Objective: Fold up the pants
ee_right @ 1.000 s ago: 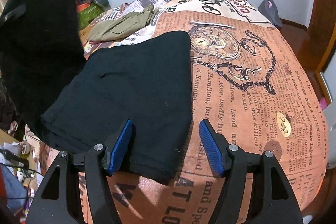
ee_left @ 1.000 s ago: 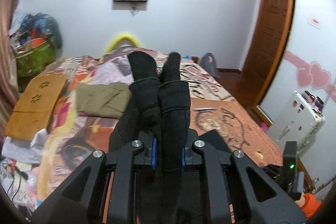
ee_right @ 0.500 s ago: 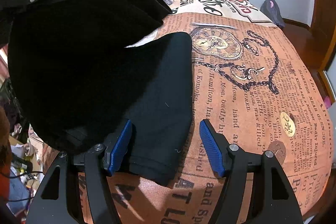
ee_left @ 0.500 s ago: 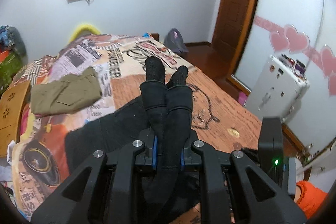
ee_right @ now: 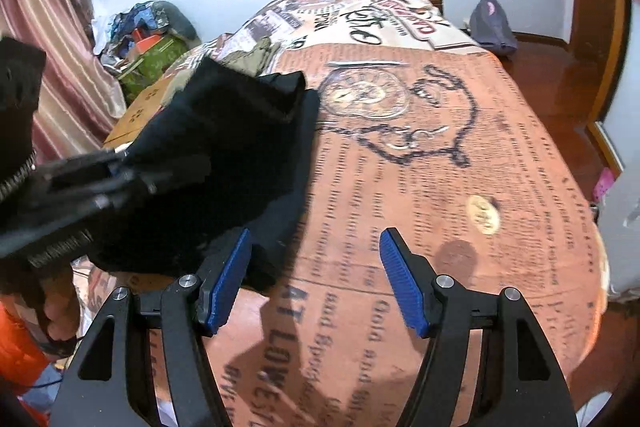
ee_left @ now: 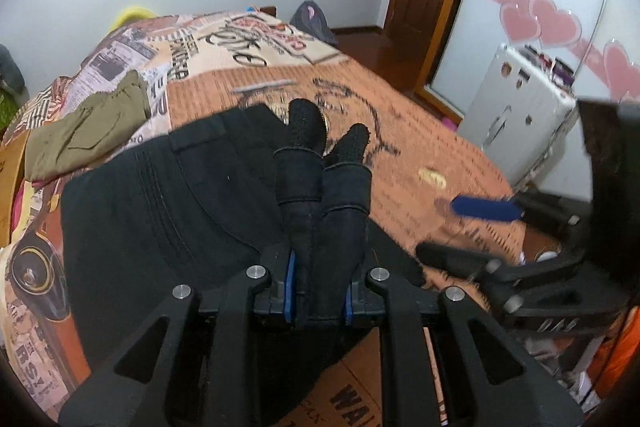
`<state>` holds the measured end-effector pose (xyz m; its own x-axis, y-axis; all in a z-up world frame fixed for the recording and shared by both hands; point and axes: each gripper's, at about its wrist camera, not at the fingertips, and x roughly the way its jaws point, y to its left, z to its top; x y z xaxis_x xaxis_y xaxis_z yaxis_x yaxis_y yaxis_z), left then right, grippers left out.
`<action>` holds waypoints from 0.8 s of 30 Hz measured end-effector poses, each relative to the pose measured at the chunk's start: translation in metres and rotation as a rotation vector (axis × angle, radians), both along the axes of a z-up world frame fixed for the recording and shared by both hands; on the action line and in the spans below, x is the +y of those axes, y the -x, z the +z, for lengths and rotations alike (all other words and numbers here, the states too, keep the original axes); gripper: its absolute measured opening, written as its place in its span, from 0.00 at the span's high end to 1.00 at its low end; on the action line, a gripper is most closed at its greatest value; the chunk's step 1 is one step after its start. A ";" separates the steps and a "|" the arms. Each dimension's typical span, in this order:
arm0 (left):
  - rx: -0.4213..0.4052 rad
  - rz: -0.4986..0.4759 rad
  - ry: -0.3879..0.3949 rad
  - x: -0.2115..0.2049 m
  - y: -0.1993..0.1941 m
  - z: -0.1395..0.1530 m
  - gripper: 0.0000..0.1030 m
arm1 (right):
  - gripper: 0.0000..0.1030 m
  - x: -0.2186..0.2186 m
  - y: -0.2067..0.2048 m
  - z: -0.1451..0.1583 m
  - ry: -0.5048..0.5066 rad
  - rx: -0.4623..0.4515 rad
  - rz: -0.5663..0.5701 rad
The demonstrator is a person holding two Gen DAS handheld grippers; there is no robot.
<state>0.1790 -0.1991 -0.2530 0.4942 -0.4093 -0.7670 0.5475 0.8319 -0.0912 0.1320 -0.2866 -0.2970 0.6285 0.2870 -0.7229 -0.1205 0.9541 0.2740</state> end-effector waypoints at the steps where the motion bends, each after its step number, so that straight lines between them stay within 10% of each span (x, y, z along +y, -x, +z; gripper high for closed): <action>1: 0.007 0.002 -0.012 -0.001 0.002 -0.004 0.83 | 0.38 -0.003 0.001 0.000 0.005 0.002 -0.009; 4: 0.008 0.010 -0.032 -0.003 0.006 -0.007 0.78 | 0.38 -0.009 0.001 -0.002 0.007 0.008 -0.030; 8: 0.024 -0.006 0.000 -0.003 0.013 -0.002 0.42 | 0.38 -0.012 0.006 0.001 0.009 0.003 -0.044; 24: -0.055 0.231 -0.001 0.103 0.008 0.031 0.42 | 0.38 0.033 -0.010 0.053 0.017 -0.154 0.055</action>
